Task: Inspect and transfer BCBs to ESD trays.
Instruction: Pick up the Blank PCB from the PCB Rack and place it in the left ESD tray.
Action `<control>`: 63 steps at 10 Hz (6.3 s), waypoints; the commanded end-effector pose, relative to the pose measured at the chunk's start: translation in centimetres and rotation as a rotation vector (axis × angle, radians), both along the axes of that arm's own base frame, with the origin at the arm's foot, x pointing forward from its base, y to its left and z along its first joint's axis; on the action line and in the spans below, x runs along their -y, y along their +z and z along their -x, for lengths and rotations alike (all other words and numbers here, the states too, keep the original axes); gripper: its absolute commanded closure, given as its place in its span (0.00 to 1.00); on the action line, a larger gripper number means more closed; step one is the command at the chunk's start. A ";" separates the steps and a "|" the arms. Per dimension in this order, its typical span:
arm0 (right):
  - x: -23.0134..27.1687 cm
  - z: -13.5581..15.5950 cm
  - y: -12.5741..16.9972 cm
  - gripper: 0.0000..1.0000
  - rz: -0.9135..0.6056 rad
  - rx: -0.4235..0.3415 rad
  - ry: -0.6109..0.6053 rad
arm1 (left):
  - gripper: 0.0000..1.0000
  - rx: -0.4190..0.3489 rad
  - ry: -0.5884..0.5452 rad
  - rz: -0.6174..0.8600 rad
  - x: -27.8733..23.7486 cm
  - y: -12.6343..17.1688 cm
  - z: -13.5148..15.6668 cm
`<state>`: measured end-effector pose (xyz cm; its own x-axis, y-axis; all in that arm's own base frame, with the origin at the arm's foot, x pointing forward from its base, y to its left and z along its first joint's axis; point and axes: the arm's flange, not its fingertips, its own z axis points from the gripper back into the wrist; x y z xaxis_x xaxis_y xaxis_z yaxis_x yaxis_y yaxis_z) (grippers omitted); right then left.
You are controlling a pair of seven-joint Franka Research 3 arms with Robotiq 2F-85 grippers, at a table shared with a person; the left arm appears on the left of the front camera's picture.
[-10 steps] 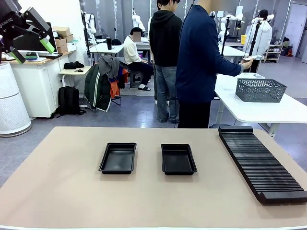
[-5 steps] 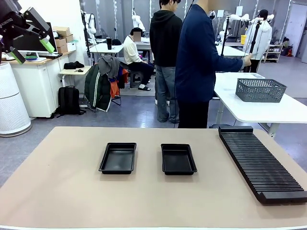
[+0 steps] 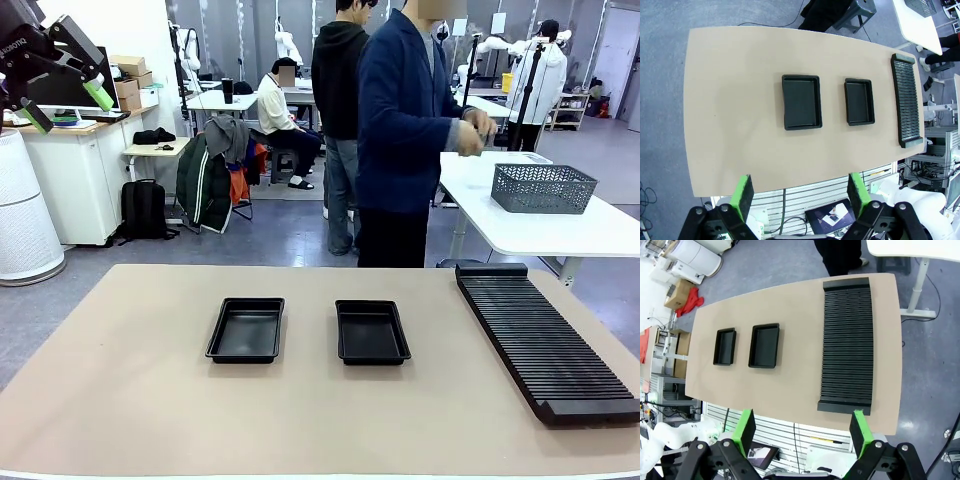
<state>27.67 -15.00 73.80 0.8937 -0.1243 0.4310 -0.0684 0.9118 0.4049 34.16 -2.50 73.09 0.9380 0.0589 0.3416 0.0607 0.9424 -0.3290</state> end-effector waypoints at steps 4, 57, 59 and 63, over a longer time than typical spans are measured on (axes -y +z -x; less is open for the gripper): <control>-0.9 -0.2 0.5 0.00 -0.002 -0.054 0.012 | 0.00 -0.004 0.003 0.007 0.0 -0.3 0.3; -14.4 -19.1 -29.1 0.00 1.119 0.227 1.349 | 0.00 -0.004 0.003 0.007 0.0 -0.3 0.3; -14.2 -19.8 -31.6 0.00 1.075 0.229 1.373 | 0.00 -0.004 0.003 0.007 0.0 -0.3 0.3; -13.2 -21.1 -35.5 0.00 1.047 0.152 1.400 | 0.00 -0.004 0.003 0.007 0.0 -0.3 0.3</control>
